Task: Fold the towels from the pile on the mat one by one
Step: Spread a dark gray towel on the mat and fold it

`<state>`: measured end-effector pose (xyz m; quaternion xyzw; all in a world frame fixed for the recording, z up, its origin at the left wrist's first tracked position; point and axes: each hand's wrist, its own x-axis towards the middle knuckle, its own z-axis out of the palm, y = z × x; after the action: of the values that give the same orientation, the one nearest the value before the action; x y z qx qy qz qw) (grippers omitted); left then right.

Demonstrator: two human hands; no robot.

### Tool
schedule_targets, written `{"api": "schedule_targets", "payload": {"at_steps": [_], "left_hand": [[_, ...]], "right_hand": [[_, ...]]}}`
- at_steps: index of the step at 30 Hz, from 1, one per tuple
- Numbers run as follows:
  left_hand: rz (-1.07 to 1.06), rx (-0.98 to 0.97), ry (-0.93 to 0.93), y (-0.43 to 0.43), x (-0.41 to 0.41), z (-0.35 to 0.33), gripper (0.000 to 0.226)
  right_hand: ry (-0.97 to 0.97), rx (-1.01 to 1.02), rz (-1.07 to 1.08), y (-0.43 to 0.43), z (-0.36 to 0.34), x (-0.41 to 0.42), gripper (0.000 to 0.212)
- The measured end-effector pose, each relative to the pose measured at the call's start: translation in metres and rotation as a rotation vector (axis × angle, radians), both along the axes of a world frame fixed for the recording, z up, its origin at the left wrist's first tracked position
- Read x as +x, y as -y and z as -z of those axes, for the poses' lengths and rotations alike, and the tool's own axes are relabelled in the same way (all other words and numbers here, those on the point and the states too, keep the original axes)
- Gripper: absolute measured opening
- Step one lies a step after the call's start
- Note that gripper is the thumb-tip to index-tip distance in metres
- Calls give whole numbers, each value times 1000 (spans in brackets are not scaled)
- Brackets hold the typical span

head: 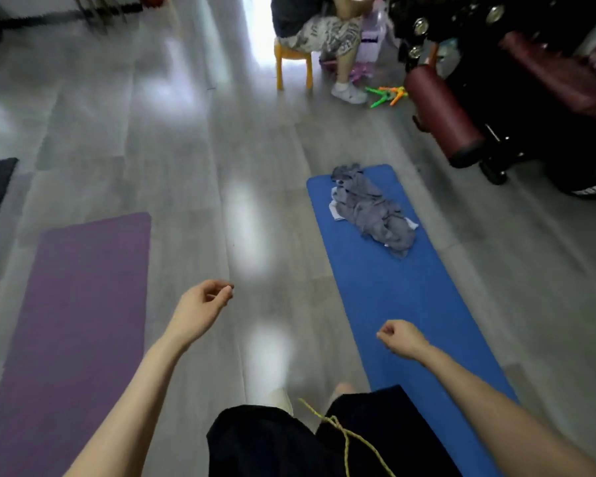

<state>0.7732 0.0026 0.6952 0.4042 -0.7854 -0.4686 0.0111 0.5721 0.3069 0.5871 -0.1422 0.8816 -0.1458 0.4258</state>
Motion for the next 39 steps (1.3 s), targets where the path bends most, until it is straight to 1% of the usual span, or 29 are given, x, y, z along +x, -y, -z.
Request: {"api": "schedule_targets", "payload": {"at_steps": [4, 9, 15, 22, 26, 30, 34, 39], "left_hand": [[167, 55, 12, 48, -100, 8, 12], [304, 109, 30, 63, -219, 23, 18], [367, 220, 38, 61, -333, 49, 14], [505, 196, 145, 68, -445, 85, 18], [568, 115, 231, 72, -505, 124, 18], [733, -52, 280, 65, -561, 175, 21], [893, -225, 253, 56, -610, 228, 25], [1058, -432, 182, 38, -654, 310, 22]], "right_hand": [[-21, -38, 221, 15, -1, -39, 18], [25, -61, 450, 22, 16, -88, 15], [92, -39, 625, 29, 45, -145, 17], [118, -6, 792, 47, 71, -199, 20], [110, 19, 845, 64, 77, -227, 20], [98, 59, 918, 74, 101, -253, 25], [96, 99, 931, 74, 135, -281, 18], [76, 29, 1050, 77, 205, -312, 18]]}}
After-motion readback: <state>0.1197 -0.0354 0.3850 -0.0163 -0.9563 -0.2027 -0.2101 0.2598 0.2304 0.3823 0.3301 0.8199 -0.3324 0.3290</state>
